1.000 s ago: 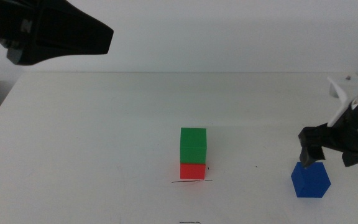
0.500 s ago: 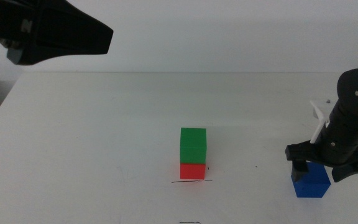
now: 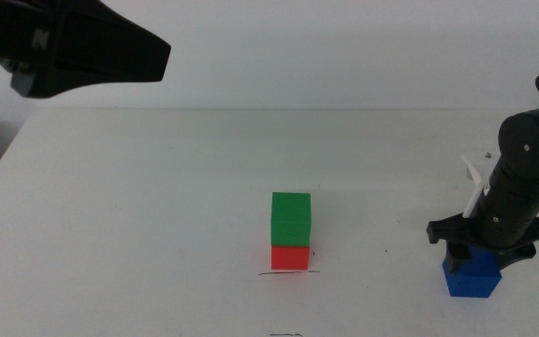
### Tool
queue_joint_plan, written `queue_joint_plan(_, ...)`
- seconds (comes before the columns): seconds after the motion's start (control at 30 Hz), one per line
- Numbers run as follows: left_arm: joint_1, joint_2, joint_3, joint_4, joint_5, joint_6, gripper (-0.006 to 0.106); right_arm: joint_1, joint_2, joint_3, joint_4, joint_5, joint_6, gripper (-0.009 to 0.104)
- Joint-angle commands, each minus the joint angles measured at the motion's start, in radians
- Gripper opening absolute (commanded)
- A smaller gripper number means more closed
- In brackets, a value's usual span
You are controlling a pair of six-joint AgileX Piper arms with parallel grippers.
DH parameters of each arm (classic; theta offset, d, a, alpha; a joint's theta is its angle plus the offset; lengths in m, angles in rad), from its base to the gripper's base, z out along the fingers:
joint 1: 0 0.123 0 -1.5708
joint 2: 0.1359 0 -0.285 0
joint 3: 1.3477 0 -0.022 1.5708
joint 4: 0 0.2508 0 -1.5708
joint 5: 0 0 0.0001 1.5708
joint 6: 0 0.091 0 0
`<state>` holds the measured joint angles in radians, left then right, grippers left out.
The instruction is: Stack red cubes first, then green, then blue cubes in a specific spot.
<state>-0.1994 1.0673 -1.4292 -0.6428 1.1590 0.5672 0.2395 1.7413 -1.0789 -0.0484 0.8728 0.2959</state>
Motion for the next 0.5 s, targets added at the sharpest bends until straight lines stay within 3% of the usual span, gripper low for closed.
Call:
queue_joint_plan(0.0,0.001,-0.013,-0.021,-0.048,-0.046,-0.003,0.093,0.000,-0.042,-0.022,-0.021,0.014,-0.003,-0.001)
queue_joint_plan(0.17,0.001,-0.013,-0.021,-0.048,-0.046,-0.003,0.093,0.029,-0.114,-0.095,-0.023,0.167,0.044,-0.001)
queue_joint_plan(0.3,0.001,-0.013,-0.021,-0.048,-0.046,-0.003,0.093,0.086,-0.167,-0.281,-0.092,0.403,0.138,-0.001)
queue_joint_plan(0.37,0.001,-0.013,-0.021,-0.048,-0.046,-0.003,0.093,0.119,-0.167,-0.389,-0.108,0.423,0.148,-0.001)
queue_joint_plan(0.47,0.001,-0.013,-0.021,-0.048,-0.046,-0.003,0.093,0.175,-0.144,-0.495,-0.083,0.425,0.163,-0.001)
